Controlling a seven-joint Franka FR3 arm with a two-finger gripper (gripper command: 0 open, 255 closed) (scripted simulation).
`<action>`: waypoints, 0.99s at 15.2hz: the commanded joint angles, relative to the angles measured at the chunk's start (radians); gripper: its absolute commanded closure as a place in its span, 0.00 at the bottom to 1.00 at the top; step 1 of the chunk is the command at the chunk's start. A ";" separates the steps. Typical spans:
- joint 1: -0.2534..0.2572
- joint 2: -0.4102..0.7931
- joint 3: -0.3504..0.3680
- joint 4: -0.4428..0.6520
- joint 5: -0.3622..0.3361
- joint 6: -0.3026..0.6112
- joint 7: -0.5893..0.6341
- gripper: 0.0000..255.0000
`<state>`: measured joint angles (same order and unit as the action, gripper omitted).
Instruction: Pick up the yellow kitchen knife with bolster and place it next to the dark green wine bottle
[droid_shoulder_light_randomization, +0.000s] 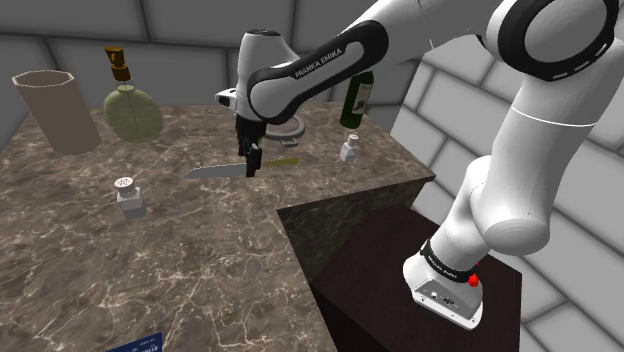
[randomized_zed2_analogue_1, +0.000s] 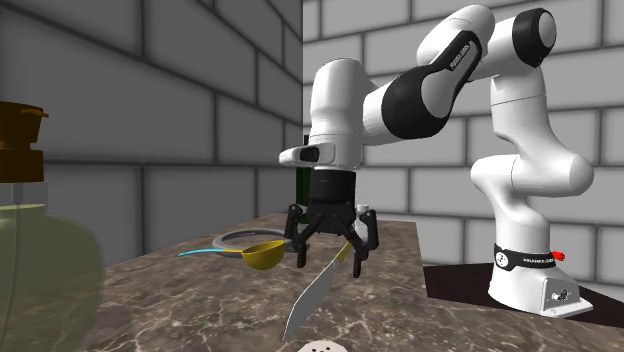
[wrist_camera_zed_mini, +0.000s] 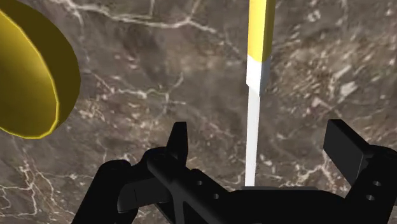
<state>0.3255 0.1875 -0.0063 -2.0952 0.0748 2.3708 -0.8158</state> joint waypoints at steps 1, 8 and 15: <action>0.000 0.018 0.001 -0.003 0.002 0.022 -0.002 0.00; 0.000 0.024 0.001 -0.004 0.002 0.028 -0.002 0.00; 0.000 0.024 0.001 -0.004 0.002 0.028 -0.002 1.00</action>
<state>0.3259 0.2111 -0.0052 -2.0996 0.0769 2.3991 -0.8178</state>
